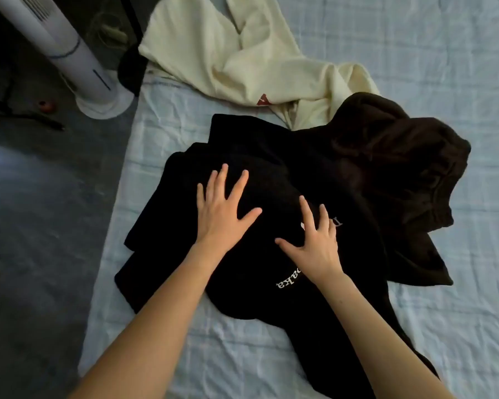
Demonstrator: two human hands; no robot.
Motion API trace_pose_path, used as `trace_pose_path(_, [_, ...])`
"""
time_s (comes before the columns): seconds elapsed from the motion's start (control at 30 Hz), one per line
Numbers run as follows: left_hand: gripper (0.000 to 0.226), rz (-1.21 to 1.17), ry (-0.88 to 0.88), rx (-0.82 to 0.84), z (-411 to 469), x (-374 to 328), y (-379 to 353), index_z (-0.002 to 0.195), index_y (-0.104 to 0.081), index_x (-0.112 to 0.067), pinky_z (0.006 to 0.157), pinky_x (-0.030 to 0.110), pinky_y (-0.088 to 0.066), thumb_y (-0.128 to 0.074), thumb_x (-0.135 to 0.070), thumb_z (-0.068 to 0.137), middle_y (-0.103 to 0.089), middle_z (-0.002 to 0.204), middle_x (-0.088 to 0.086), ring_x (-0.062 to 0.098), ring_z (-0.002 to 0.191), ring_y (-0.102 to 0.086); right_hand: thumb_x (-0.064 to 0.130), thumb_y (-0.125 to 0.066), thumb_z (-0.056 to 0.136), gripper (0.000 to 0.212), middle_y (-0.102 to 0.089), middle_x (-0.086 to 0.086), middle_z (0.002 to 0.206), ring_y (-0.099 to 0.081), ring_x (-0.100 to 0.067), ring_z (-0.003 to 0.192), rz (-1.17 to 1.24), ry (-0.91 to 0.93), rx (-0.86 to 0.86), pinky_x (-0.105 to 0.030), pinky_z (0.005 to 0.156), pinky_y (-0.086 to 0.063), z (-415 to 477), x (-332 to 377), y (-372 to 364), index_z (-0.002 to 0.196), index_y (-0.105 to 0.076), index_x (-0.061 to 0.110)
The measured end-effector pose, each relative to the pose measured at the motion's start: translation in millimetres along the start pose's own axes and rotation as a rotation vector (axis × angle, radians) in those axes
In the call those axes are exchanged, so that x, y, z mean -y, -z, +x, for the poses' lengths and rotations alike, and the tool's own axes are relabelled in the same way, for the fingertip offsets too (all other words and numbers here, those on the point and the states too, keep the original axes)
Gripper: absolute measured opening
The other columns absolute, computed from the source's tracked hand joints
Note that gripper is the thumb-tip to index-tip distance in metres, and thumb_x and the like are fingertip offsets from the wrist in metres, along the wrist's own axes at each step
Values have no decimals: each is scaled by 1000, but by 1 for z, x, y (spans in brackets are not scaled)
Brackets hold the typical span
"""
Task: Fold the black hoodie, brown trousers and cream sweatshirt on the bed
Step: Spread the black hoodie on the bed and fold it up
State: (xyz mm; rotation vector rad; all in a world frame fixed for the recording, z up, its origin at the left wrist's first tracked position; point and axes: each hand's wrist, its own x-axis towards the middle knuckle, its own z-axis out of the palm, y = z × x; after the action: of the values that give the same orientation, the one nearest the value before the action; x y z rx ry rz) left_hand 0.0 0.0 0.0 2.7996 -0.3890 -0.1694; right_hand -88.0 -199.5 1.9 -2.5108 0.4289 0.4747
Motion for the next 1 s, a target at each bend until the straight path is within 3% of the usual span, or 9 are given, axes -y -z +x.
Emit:
trace_pose_path(0.1, [89, 105, 135, 170, 16, 17, -23, 156, -1, -38, 118, 57, -7, -43, -74, 86, -7, 163, 17, 36, 150, -8, 51, -72, 86, 97, -9, -12, 167, -15, -43, 150, 156, -123, 76, -57, 116, -28, 5, -9, -23, 150, 0, 62])
trace_pose_path(0.17, [87, 189, 95, 217, 14, 24, -33, 156, -9, -36, 114, 54, -23, -48, -71, 86, -28, 157, 16, 34, 142, -29, 36, -68, 94, 82, -31, -12, 161, -35, -40, 142, 113, -74, 26, -47, 113, -36, 4, -16, -35, 155, -16, 50])
trace_pose_path(0.23, [79, 190, 33, 123, 11, 24, -35, 152, -29, -33, 100, 46, -39, -59, -62, 86, -53, 136, 13, 29, 121, -50, 21, -65, 96, 67, -53, -10, 143, -54, -33, 125, 68, 2, -75, -39, 103, -47, 6, -20, -35, 155, -35, 35])
trace_pose_path(0.3, [67, 77, -9, 42, 12, 25, -28, 145, -45, -27, 87, 40, -47, -69, -47, 86, -62, 111, 9, 26, 102, -58, 14, -64, 96, 58, -63, -7, 129, -61, -27, 117, 74, 35, -128, -34, 94, -51, 4, -21, -29, 150, -47, 26])
trace_pose_path(0.4, [52, -194, 8, 18, 8, 23, -5, 136, -58, -20, 80, 33, -52, -72, -31, 87, -59, 91, -1, 18, 90, -57, 11, -68, 94, 47, -69, -5, 123, -66, -21, 111, 131, 101, -185, -21, 91, -48, -10, -20, -10, 140, -60, 21])
trace_pose_path(0.53, [47, -540, 131, 16, -15, 11, 37, 128, -64, -29, 89, 5, -39, -77, -31, 83, -66, 111, -10, 1, 105, -58, 12, -76, 88, 42, -71, 20, 106, -67, -3, 103, 298, 138, -233, -2, 89, -41, -45, -19, 29, 125, -69, 29])
trace_pose_path(0.67, [48, -779, 212, -8, -56, -17, 92, 121, -66, -41, 93, -1, -37, -83, -29, 77, -62, 116, -25, -13, 109, -55, 3, -79, 82, 51, -69, 37, 98, -66, 10, 96, 559, 102, -299, -2, 82, -45, -91, -7, 78, 106, -69, 47])
trace_pose_path(0.83, [45, -883, 229, -87, -105, -68, 166, 116, -67, -45, 94, 10, -44, -83, -30, 76, -65, 110, -26, -10, 110, -58, 15, -82, 81, 38, -75, 19, 102, -71, -3, 97, 716, 125, -315, -31, 86, -58, -156, 7, 148, 107, -74, 41])
trace_pose_path(1.0, [41, -940, 149, -133, -147, -110, 231, 111, -68, -45, 88, 12, -43, -83, -37, 73, -67, 112, -19, -5, 109, -58, 18, -86, 77, 31, -76, 18, 95, -72, -1, 92, 791, 177, -419, -14, 77, -54, -232, 20, 201, 99, -77, 38])
